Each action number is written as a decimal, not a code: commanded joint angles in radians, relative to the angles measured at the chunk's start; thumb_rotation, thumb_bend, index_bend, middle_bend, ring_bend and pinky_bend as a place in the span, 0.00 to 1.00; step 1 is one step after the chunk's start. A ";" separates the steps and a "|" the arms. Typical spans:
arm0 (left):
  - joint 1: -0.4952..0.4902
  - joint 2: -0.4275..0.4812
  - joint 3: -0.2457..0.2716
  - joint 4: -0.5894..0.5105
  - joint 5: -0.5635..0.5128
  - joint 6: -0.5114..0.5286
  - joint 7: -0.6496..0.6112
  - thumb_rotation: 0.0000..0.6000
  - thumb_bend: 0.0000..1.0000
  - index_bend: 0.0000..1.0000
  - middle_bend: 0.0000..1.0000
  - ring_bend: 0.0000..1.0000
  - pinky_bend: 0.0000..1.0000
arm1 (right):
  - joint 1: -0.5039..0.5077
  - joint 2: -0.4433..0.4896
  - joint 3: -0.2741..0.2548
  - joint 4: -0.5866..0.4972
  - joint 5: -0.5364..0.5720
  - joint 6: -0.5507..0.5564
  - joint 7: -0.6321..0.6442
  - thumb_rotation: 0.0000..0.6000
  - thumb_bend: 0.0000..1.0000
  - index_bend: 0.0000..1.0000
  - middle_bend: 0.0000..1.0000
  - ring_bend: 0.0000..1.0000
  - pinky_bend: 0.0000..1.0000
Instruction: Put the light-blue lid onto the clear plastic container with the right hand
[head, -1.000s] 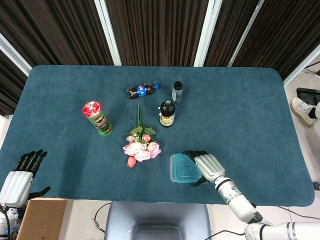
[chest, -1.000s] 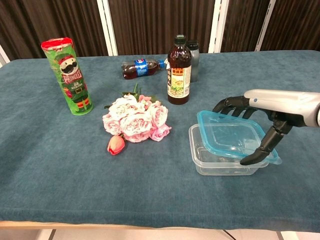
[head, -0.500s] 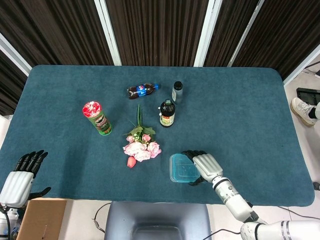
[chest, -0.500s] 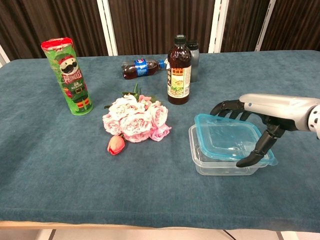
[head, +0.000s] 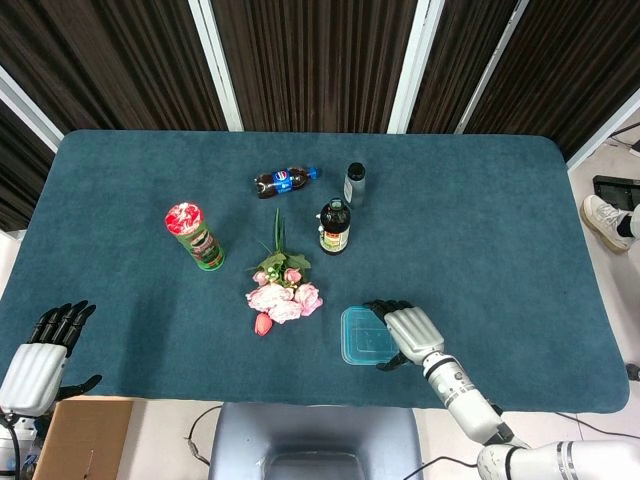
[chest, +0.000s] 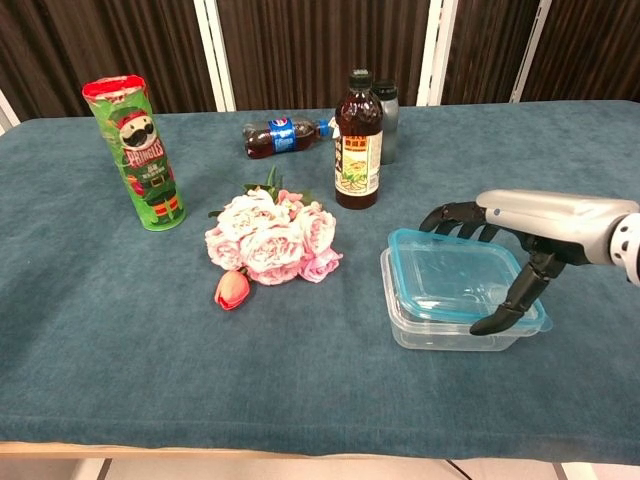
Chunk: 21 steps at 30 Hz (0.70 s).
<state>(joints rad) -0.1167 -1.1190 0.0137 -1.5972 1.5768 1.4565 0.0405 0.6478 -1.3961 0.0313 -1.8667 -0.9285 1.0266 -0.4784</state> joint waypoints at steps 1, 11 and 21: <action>0.000 0.000 0.000 0.000 0.001 0.001 0.001 1.00 0.44 0.00 0.04 0.04 0.10 | -0.003 0.001 -0.003 0.000 -0.005 0.001 0.003 1.00 0.26 0.98 0.72 0.64 0.57; 0.001 0.001 0.001 0.000 0.004 0.003 -0.001 1.00 0.44 0.00 0.04 0.04 0.10 | -0.011 0.003 -0.009 0.009 -0.020 -0.001 0.017 1.00 0.25 0.98 0.72 0.64 0.57; 0.001 0.000 0.001 0.000 0.003 0.002 0.001 1.00 0.44 0.00 0.04 0.04 0.10 | -0.016 0.001 -0.011 0.016 -0.033 -0.004 0.026 1.00 0.25 0.98 0.72 0.65 0.57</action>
<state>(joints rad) -0.1155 -1.1194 0.0152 -1.5972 1.5802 1.4589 0.0413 0.6321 -1.3951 0.0208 -1.8512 -0.9611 1.0231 -0.4527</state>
